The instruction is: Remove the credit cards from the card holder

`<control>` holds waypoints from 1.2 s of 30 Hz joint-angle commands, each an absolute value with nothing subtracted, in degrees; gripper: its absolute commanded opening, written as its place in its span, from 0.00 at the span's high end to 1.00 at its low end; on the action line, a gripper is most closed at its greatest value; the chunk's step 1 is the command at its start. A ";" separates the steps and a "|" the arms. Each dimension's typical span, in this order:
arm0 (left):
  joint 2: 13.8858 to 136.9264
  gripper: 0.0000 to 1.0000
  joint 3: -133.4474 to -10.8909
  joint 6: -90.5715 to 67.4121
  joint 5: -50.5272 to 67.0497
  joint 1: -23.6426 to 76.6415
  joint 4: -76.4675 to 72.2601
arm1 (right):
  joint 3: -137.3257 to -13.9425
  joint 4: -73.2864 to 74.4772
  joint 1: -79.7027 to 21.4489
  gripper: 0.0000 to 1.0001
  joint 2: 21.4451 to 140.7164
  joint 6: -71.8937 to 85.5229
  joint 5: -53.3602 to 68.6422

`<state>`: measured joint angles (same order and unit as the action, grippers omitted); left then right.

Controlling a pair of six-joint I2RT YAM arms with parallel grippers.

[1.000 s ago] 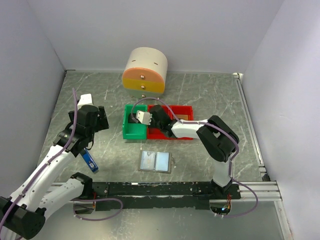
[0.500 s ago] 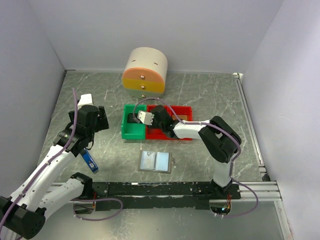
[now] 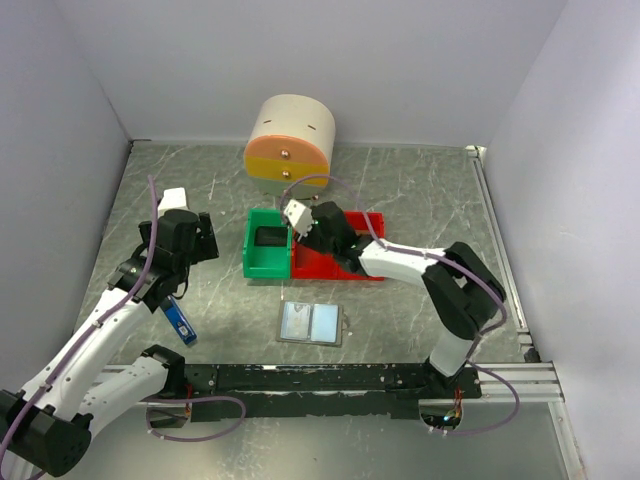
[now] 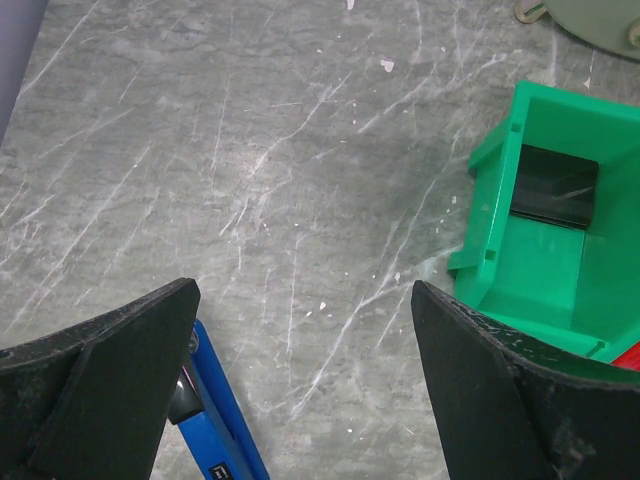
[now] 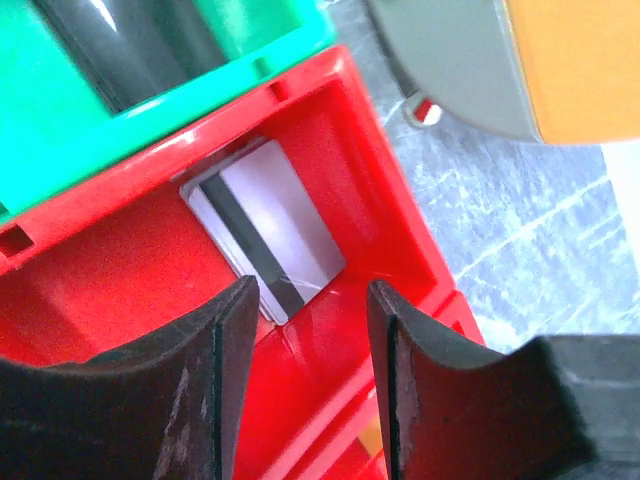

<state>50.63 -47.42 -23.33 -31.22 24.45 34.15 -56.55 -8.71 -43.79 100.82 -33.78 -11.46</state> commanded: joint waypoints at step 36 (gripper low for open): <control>54.34 0.02 -47.63 -21.36 -26.72 23.99 32.39 | -72.78 12.95 -45.23 0.82 114.44 35.30 -26.36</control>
<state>54.81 -47.42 -22.24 -27.68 24.45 33.95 -71.48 14.09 -45.56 112.53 33.76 -21.65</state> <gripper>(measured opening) 0.981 0.169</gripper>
